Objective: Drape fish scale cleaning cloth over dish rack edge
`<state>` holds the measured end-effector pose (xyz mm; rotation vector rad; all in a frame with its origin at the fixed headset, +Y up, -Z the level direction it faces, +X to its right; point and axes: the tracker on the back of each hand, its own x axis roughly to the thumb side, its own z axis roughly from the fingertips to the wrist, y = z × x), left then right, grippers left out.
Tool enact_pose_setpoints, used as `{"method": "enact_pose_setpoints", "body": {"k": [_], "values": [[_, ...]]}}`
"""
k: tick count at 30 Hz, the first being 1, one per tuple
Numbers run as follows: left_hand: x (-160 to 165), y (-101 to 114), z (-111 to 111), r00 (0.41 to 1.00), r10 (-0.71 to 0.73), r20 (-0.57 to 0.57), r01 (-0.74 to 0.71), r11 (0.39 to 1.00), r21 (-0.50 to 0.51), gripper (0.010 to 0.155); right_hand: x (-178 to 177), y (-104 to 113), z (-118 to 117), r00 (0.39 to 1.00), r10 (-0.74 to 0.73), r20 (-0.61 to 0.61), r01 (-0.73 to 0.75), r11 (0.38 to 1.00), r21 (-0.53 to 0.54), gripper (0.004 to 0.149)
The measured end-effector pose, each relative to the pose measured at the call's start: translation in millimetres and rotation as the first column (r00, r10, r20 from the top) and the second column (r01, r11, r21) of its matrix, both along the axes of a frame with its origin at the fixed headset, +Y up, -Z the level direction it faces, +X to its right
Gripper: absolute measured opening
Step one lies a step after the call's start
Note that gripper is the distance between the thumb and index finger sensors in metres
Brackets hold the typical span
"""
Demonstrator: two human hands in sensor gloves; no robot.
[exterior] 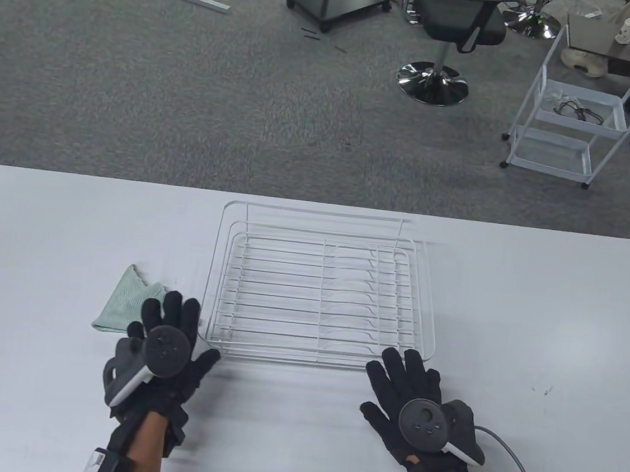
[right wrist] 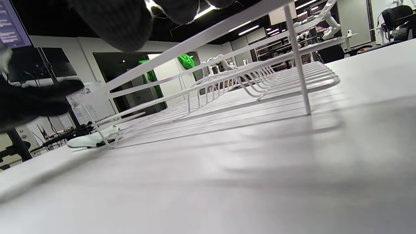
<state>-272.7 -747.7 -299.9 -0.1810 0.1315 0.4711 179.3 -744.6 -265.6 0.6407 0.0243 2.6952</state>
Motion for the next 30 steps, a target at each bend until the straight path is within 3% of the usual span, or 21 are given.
{"method": "enact_pose_setpoints", "body": {"k": [2,4,6,9,13,22,26,29,30], "values": [[-18,-19,-8,0.995,0.055,-0.086,-0.056,0.998,-0.010,0.098,0,1,0,1.000,-0.015,-0.007,0.015,1.000,0.004,0.064],[-32,-38,-13,0.993,-0.001,-0.116,-0.012,0.994,-0.113,0.097,-1,-1,-1,1.000,-0.011,-0.014,0.011,1.000,-0.006,0.064],[-38,-53,-12,0.985,0.090,-0.146,-0.120,0.971,-0.207,0.097,-1,-2,-3,1.000,-0.017,-0.013,0.017,1.000,-0.022,0.064],[-42,-63,-11,0.985,0.088,-0.149,-0.129,0.947,-0.295,0.092,-1,-3,-3,1.000,-0.022,-0.013,0.022,0.999,-0.030,0.064],[-40,-68,-7,0.990,0.018,-0.142,-0.061,0.950,-0.306,0.087,-1,-2,1,1.000,-0.016,-0.009,0.015,1.000,-0.025,0.064],[-36,-52,-6,0.960,-0.154,-0.232,0.109,0.974,-0.198,0.087,7,7,6,0.998,-0.059,-0.003,0.059,0.998,0.002,0.065],[-35,-39,-6,0.913,-0.261,-0.313,0.240,0.965,-0.104,0.051,8,7,4,0.998,-0.069,-0.005,0.069,0.998,-0.008,0.064],[-48,-35,2,0.915,-0.091,-0.393,0.111,0.993,0.030,0.046,7,6,4,0.995,-0.097,-0.011,0.097,0.994,-0.041,0.064],[-54,-32,6,0.908,0.046,-0.416,-0.004,0.995,0.102,0.046,7,6,4,0.993,-0.120,-0.015,0.119,0.992,-0.045,0.064]]}}
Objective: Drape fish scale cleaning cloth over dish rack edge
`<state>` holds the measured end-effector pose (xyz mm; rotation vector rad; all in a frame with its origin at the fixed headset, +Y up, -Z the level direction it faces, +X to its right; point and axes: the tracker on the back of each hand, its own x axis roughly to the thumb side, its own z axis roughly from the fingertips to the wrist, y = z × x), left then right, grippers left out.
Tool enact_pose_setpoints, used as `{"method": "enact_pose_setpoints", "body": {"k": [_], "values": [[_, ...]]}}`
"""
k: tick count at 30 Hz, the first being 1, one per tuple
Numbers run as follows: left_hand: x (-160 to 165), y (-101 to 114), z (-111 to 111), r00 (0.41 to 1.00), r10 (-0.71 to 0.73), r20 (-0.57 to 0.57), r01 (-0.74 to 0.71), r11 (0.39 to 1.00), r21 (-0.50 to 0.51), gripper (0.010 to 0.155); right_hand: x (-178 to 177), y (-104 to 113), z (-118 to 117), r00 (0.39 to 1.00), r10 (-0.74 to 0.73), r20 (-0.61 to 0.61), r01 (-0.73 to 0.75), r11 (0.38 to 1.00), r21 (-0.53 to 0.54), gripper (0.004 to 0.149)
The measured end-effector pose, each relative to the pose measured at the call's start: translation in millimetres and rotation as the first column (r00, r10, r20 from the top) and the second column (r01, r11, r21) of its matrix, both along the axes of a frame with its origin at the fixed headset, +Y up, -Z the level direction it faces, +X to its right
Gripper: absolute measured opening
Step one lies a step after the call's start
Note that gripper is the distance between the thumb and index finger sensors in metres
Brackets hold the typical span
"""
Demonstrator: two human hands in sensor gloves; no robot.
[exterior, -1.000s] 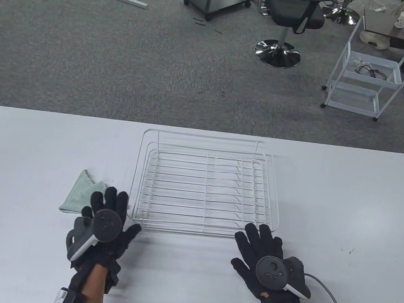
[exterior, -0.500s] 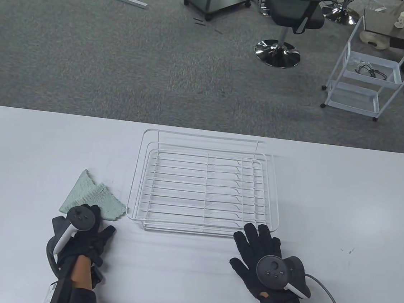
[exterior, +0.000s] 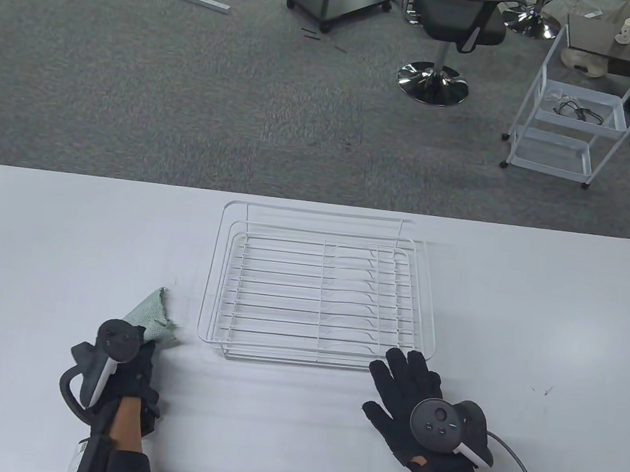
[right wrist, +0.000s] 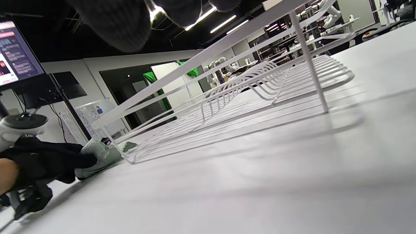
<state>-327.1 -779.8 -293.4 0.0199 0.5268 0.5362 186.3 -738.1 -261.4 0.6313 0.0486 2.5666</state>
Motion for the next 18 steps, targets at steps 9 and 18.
{"method": "enact_pose_setpoints", "body": {"k": [9,18], "values": [[-1,64,41,0.794,0.491,0.359,-0.608,0.667,0.430,0.046,-6,10,5,0.963,-0.263,-0.054,0.263,0.965,-0.008,0.065],[103,85,41,0.602,0.454,0.657,-0.731,0.644,0.224,0.047,-9,11,11,0.818,-0.573,-0.044,0.572,0.819,-0.039,0.084]]}}
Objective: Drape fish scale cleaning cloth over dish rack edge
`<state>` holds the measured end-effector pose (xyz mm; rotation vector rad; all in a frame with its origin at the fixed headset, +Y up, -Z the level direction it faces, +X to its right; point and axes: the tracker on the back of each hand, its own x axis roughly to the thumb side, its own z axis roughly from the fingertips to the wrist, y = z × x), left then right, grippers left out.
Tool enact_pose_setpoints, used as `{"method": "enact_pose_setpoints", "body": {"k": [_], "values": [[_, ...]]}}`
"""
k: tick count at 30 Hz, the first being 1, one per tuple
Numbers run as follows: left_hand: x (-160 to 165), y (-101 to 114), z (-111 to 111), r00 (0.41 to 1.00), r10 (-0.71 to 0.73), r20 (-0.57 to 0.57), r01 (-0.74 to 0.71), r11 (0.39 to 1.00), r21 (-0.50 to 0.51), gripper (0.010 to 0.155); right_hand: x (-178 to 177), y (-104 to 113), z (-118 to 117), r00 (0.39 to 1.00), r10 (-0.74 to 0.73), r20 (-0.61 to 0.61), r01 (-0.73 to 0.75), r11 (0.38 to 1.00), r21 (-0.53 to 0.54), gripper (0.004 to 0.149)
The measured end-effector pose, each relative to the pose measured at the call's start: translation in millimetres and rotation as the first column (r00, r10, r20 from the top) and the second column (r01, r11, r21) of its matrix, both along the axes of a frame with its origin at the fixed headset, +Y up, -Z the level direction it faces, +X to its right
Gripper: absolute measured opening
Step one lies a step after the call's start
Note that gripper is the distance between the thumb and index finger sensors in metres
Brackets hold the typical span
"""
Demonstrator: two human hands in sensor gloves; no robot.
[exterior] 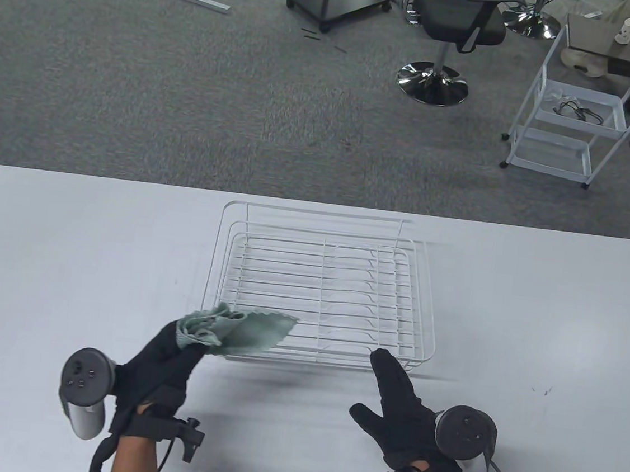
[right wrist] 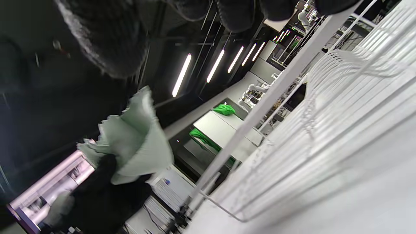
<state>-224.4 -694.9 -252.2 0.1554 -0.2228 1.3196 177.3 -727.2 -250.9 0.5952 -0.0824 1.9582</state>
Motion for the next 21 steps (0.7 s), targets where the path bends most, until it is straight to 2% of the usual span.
{"method": "enact_pose_setpoints", "body": {"k": [3,5,6,7,8,10,12,15,18,21], "values": [[47,-4,-3,0.984,0.006,0.178,0.000,0.999,-0.036,0.047,-5,-2,4,0.992,-0.129,0.007,0.129,0.986,-0.103,0.090],[69,-3,0,0.969,-0.026,0.246,0.034,0.999,-0.028,0.047,-6,-4,7,0.979,-0.202,0.041,0.206,0.970,-0.130,0.089],[77,-3,2,0.962,-0.040,0.271,0.048,0.999,-0.023,0.047,-5,-4,9,0.966,-0.239,0.094,0.249,0.961,-0.121,0.083],[84,-4,3,0.955,-0.051,0.292,0.060,0.998,-0.023,0.047,-3,-4,11,0.945,-0.289,0.155,0.303,0.950,-0.078,0.066],[90,-6,3,0.949,-0.058,0.309,0.070,0.997,-0.026,0.047,1,-3,12,0.902,-0.364,0.232,0.378,0.925,-0.021,0.042],[94,-12,2,0.941,-0.090,0.326,0.108,0.993,-0.036,0.048,7,1,13,0.874,-0.411,0.261,0.421,0.907,0.020,0.037],[91,-21,-2,0.941,-0.158,0.300,0.182,0.982,-0.051,0.052,15,9,15,0.892,-0.359,0.275,0.340,0.933,0.116,0.037],[83,-28,-7,0.927,-0.288,0.239,0.316,0.944,-0.091,0.057,25,18,18,0.917,-0.258,0.304,0.205,0.959,0.198,0.036],[78,-19,-3,0.881,-0.462,0.105,0.470,0.880,-0.071,0.064,26,28,24,0.917,-0.214,0.336,0.125,0.955,0.269,0.036],[86,1,13,0.868,-0.494,-0.059,0.495,0.869,0.011,0.075,22,37,30,0.925,-0.124,0.360,-0.010,0.937,0.348,0.036]]}}
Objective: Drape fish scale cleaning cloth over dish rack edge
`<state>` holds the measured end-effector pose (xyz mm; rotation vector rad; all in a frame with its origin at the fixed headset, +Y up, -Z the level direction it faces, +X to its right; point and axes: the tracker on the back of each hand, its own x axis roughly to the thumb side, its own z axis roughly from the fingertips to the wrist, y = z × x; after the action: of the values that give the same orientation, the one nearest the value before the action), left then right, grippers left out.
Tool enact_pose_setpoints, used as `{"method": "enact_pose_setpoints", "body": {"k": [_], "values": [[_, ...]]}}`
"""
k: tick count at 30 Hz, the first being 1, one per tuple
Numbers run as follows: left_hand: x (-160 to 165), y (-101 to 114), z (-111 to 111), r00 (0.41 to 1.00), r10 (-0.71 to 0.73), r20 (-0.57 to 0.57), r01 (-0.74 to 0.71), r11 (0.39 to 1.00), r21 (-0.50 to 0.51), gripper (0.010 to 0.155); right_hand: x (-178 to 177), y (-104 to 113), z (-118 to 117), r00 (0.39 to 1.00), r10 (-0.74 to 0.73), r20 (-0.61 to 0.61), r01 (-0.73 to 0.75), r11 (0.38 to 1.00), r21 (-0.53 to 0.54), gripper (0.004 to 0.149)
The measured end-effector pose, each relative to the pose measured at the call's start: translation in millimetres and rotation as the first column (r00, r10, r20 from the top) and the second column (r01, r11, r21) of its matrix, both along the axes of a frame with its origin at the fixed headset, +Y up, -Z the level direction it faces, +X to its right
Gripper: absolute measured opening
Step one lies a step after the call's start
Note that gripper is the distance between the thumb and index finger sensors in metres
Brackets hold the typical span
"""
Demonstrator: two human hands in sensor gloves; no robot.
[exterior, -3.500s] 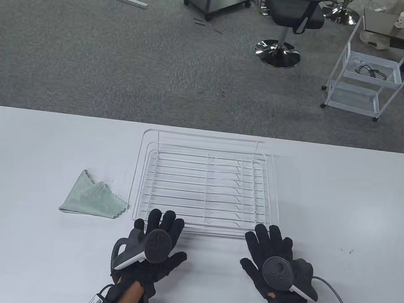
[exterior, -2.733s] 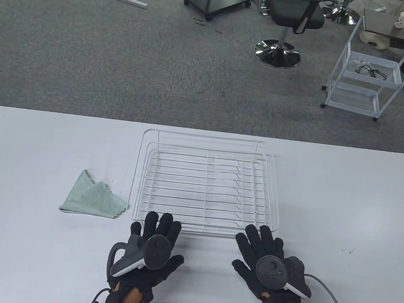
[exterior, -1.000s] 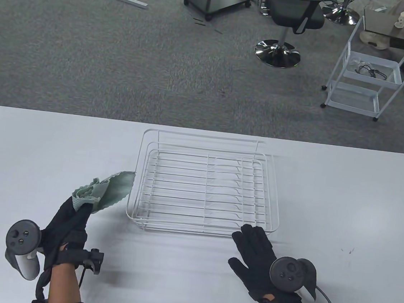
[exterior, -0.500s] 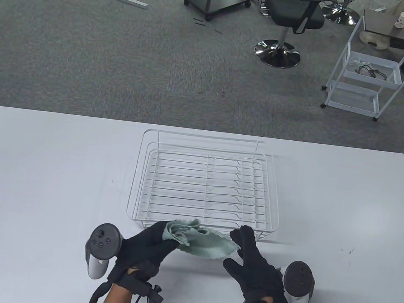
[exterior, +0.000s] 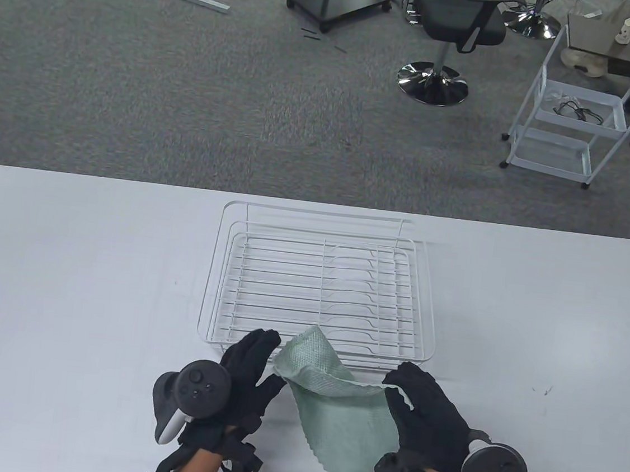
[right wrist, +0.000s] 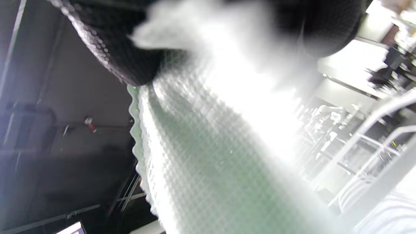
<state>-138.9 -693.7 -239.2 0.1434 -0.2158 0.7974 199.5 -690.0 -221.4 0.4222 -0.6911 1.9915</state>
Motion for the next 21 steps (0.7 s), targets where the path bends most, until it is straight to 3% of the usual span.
{"method": "enact_pose_setpoints", "body": {"k": [3,5,8,10,12,13,16,19,21], "values": [[18,16,17,0.998,0.030,0.046,-0.038,0.981,0.188,0.071,-4,6,5,0.997,0.080,0.004,-0.080,0.995,0.064,0.036],[28,21,23,0.993,0.027,0.117,-0.057,0.964,0.258,0.073,-5,10,7,0.995,0.092,-0.024,-0.089,0.989,0.116,0.036],[54,22,26,0.945,-0.048,0.325,-0.017,0.981,0.195,0.096,-11,20,13,0.975,0.197,-0.099,-0.174,0.965,0.197,0.035],[72,19,27,0.920,-0.108,0.376,0.046,0.984,0.170,0.102,-16,25,17,0.956,0.270,-0.118,-0.236,0.942,0.240,0.035],[82,19,25,0.918,-0.191,0.348,0.142,0.977,0.161,0.092,-20,28,20,0.942,0.309,-0.135,-0.267,0.929,0.258,0.035],[81,19,23,0.922,-0.220,0.320,0.174,0.971,0.166,0.077,-19,28,21,0.940,0.314,-0.131,-0.274,0.927,0.258,0.035],[65,15,14,0.922,-0.248,0.297,0.210,0.966,0.153,0.053,-12,25,17,0.957,0.257,-0.138,-0.223,0.949,0.222,0.035],[33,17,12,0.900,-0.364,0.241,0.330,0.929,0.170,0.045,-2,21,11,0.976,0.161,-0.146,-0.136,0.976,0.168,0.035],[12,21,8,0.906,-0.365,0.216,0.342,0.930,0.138,0.044,3,19,10,0.979,0.146,-0.142,-0.125,0.981,0.146,0.036]]}}
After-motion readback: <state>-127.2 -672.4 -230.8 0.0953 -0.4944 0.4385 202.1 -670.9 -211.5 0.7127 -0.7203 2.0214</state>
